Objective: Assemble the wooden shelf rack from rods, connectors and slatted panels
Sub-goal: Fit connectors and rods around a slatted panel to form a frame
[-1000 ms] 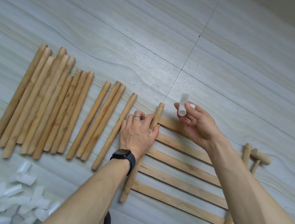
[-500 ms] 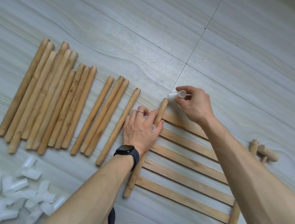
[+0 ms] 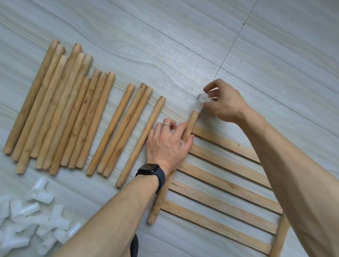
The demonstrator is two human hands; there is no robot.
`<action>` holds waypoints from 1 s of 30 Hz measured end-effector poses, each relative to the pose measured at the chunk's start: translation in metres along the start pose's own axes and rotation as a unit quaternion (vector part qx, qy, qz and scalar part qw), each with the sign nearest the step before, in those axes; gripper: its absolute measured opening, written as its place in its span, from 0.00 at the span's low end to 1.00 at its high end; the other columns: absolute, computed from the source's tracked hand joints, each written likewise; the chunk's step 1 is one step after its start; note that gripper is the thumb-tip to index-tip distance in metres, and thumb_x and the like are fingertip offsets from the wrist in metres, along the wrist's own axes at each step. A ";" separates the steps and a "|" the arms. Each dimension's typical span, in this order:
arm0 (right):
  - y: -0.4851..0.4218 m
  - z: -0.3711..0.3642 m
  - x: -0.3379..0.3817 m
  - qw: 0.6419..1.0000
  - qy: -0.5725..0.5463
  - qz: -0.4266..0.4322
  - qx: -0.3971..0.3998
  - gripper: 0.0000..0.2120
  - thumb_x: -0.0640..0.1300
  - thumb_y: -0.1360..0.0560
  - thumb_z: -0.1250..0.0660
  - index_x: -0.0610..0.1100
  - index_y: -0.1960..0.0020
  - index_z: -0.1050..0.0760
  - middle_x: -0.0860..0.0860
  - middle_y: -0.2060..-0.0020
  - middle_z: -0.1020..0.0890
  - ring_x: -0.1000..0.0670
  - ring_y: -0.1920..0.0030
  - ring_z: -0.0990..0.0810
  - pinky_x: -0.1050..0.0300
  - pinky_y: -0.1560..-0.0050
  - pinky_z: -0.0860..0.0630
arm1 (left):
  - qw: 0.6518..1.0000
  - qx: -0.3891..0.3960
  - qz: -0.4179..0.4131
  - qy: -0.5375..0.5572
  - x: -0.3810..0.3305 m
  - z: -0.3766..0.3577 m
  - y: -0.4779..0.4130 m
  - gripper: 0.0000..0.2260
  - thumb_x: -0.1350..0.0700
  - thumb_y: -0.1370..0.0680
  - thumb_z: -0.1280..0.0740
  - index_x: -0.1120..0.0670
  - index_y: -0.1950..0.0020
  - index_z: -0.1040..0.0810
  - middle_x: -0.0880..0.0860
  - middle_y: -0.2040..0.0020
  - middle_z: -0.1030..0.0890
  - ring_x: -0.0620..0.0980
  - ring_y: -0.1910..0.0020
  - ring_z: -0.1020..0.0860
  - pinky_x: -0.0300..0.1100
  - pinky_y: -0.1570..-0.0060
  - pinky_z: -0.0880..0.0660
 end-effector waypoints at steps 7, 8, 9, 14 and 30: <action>0.003 -0.003 0.000 0.998 0.035 0.023 -0.035 0.09 0.46 0.20 0.33 0.47 0.42 0.19 0.54 0.48 0.17 0.52 0.44 0.22 0.64 0.49 0.35 | 1.000 -0.002 -0.005 -0.002 0.000 0.001 0.000 0.13 0.42 0.24 0.31 0.48 0.46 0.18 0.53 0.52 0.24 0.55 0.56 0.25 0.49 0.60 0.29; 0.006 -0.003 -0.001 0.998 0.039 0.023 -0.035 0.08 0.43 0.21 0.33 0.46 0.43 0.20 0.54 0.50 0.17 0.52 0.44 0.21 0.64 0.50 0.34 | 1.000 -0.003 -0.004 -0.006 -0.001 0.001 0.000 0.13 0.42 0.24 0.32 0.48 0.46 0.18 0.53 0.52 0.24 0.55 0.56 0.26 0.49 0.60 0.29; 0.009 -0.003 -0.002 0.998 0.037 0.023 -0.034 0.07 0.41 0.22 0.32 0.46 0.44 0.20 0.55 0.51 0.18 0.52 0.45 0.20 0.63 0.50 0.33 | 1.000 -0.006 -0.002 -0.008 -0.001 0.001 0.000 0.13 0.42 0.24 0.32 0.48 0.46 0.18 0.53 0.52 0.24 0.55 0.56 0.26 0.49 0.60 0.29; 0.022 -0.005 -0.003 0.998 0.034 0.045 -0.039 0.12 0.35 0.24 0.34 0.45 0.42 0.21 0.54 0.48 0.16 0.52 0.43 0.19 0.65 0.47 0.32 | 1.000 -0.027 -0.006 -0.006 -0.002 0.000 0.002 0.11 0.43 0.24 0.31 0.48 0.49 0.18 0.53 0.52 0.24 0.56 0.57 0.26 0.50 0.61 0.28; 0.052 -0.007 -0.027 0.997 0.067 -0.008 0.028 0.33 0.34 0.22 0.41 0.49 0.19 0.39 0.45 0.28 0.26 0.44 0.29 0.28 0.62 0.33 0.35 | 0.997 0.070 -0.024 -0.034 -0.005 0.007 -0.013 0.16 0.42 0.19 0.36 0.50 0.37 0.22 0.55 0.44 0.24 0.57 0.48 0.23 0.49 0.55 0.26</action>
Point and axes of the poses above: each hand's wrist, its own y-axis away from the middle knuckle, its own z-axis out of the back of the hand, x = y × z, the point moved 7 cm from there along -y, towards the middle knuckle
